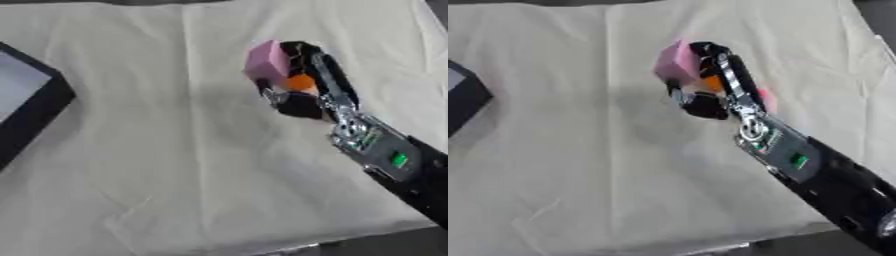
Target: Pick up the objects with one hand, pass them to the other hand, and then place them into the box on the other side of the table.
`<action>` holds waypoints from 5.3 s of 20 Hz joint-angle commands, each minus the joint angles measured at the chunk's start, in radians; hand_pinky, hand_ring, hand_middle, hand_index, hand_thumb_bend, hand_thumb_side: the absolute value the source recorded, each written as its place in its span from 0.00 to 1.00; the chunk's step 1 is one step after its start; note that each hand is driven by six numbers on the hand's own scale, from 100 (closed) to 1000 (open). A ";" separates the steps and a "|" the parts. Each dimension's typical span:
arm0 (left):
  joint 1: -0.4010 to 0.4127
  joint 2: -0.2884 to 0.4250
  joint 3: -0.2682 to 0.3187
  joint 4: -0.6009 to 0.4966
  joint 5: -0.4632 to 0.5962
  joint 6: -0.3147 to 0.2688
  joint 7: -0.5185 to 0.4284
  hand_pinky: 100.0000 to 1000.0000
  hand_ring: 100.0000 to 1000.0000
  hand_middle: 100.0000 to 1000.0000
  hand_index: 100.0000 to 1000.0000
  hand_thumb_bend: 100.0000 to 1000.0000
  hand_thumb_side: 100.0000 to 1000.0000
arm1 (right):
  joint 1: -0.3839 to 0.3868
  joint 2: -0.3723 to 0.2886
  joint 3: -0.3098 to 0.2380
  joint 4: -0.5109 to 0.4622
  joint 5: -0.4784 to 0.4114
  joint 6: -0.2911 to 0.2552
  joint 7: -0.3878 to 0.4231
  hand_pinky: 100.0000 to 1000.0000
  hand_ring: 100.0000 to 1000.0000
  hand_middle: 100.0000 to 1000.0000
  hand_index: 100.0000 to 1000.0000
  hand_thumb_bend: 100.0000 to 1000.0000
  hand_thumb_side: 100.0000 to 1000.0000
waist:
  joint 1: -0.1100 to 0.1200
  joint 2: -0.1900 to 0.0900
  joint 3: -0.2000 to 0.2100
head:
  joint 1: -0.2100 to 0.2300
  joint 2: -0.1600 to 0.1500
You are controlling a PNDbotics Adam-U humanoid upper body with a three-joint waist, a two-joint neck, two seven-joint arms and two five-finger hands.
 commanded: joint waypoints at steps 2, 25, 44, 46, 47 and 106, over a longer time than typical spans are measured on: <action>-0.053 0.061 -0.036 -0.017 -0.022 0.041 -0.058 0.90 0.66 0.70 0.71 0.00 0.67 | -0.018 -0.022 -0.003 -0.010 0.007 -0.003 -0.025 0.62 0.60 0.46 0.56 0.00 0.04 | 0.020 -0.022 0.014 | 0.002 -0.002; -0.404 0.071 -0.341 0.038 -0.177 0.274 -0.442 0.89 0.69 0.72 0.76 0.00 0.64 | -0.046 -0.050 0.053 -0.010 0.078 -0.138 -0.021 0.63 0.61 0.46 0.57 0.00 0.06 | 0.031 -0.015 0.062 | 0.017 -0.022; -0.634 -0.109 -0.533 0.218 -0.362 0.211 -0.613 0.88 0.71 0.74 0.78 0.06 0.55 | -0.089 -0.053 0.085 -0.010 0.057 -0.197 0.034 0.63 0.63 0.46 0.57 0.00 0.09 | 0.030 0.000 0.094 | 0.015 -0.030; -0.648 -0.130 -0.539 0.232 -0.376 0.201 -0.618 0.88 0.72 0.74 0.78 0.06 0.55 | -0.096 -0.052 0.089 -0.010 0.052 -0.195 0.039 0.63 0.63 0.46 0.57 0.00 0.09 | 0.030 0.001 0.096 | 0.012 -0.031; -0.654 -0.142 -0.541 0.240 -0.385 0.196 -0.618 0.88 0.71 0.74 0.78 0.06 0.54 | -0.099 -0.052 0.091 -0.010 0.051 -0.195 0.043 0.63 0.63 0.46 0.57 0.00 0.09 | 0.030 0.002 0.097 | 0.011 -0.033; -0.802 -0.567 -0.609 0.515 -0.697 -0.047 -0.662 0.91 0.74 0.75 0.79 0.56 0.55 | -0.232 -0.039 0.157 -0.010 0.141 -0.160 0.225 0.60 0.60 0.44 0.55 0.00 0.00 | 0.018 0.042 0.116 | -0.016 -0.064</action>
